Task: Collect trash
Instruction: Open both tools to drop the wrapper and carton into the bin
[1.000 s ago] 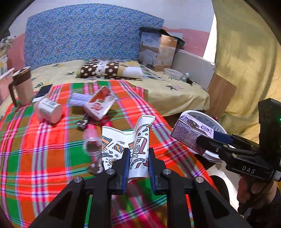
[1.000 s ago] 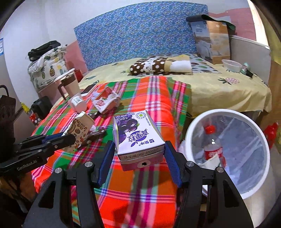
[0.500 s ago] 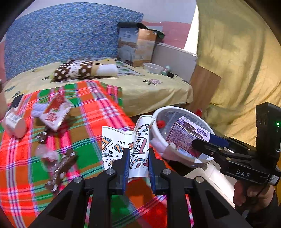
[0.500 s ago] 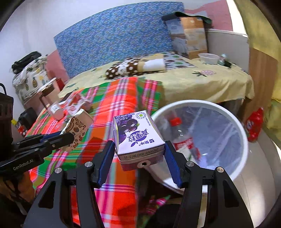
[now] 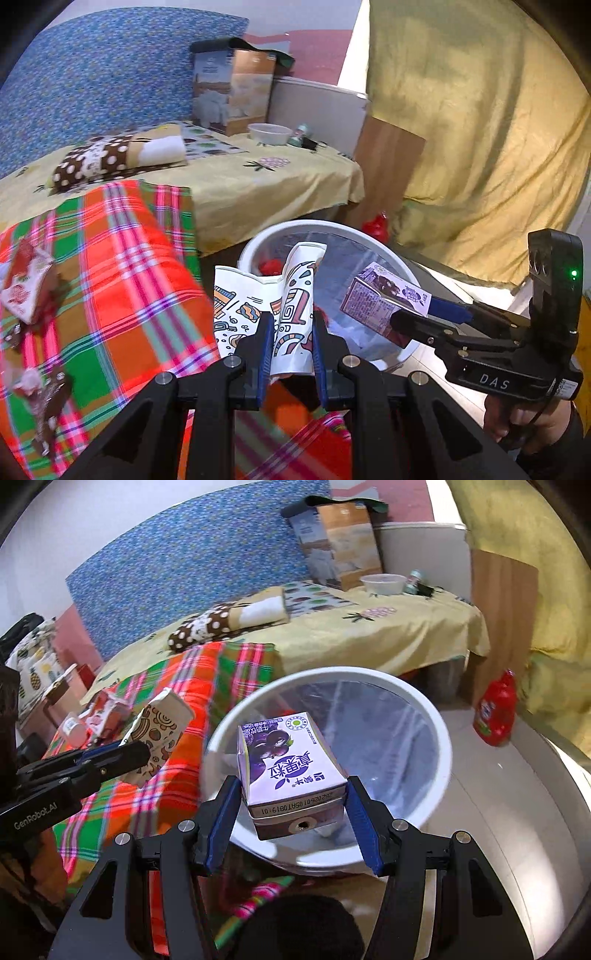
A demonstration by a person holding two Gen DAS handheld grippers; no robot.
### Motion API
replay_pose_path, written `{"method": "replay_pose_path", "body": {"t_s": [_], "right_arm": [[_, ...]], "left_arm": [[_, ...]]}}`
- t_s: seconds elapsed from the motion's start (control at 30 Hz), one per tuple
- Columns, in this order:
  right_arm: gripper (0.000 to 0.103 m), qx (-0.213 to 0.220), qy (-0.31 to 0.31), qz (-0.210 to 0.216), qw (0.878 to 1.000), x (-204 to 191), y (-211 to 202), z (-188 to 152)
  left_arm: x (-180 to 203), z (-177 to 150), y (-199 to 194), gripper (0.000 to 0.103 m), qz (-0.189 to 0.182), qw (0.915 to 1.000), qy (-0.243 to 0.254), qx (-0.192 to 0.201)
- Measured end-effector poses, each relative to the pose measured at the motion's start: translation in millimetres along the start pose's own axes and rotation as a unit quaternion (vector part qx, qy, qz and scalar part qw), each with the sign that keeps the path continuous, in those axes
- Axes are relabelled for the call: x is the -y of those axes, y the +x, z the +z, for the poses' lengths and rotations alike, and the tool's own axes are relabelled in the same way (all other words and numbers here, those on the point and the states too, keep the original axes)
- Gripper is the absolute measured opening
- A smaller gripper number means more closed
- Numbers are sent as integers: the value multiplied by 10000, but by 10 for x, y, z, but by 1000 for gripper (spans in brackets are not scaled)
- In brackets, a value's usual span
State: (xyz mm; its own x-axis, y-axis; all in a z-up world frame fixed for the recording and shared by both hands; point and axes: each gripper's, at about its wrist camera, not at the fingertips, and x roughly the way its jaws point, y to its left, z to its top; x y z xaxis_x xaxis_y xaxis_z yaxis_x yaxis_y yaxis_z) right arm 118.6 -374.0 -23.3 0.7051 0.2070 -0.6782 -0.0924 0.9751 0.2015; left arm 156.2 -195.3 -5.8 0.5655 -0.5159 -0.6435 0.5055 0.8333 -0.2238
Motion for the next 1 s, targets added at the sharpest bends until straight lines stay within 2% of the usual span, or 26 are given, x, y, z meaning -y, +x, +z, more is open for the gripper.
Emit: {"method": "replay_pose_path", "body": {"t_s": [0.27,0.53,0.6,0.67,0.73,1.0], "right_arm": [[59,-87,120,-306,9994,206,23,-17],[60,-220,94,-385,9990,261,68,-36],[60,-238,72,-396,9989,258,64,-36],[60,-247,52,-411,9988,260,62,-38],[60,-240,42,-413,9988,258,66,-42],[60,-145,-3,-429,9990,221,17,-18]], "left_arm": [[226,26,317,20,-285,9991,232,-198],[269,75,543,20,-469,9979,239,-381],[279,80,549,22,-474,9980,228,-359],[279,85,516,32,-475,9982,212,-304],[256,103,465,37,-476,9985,176,-198],[141,103,272,37,-394,9992,-23,-44]]}}
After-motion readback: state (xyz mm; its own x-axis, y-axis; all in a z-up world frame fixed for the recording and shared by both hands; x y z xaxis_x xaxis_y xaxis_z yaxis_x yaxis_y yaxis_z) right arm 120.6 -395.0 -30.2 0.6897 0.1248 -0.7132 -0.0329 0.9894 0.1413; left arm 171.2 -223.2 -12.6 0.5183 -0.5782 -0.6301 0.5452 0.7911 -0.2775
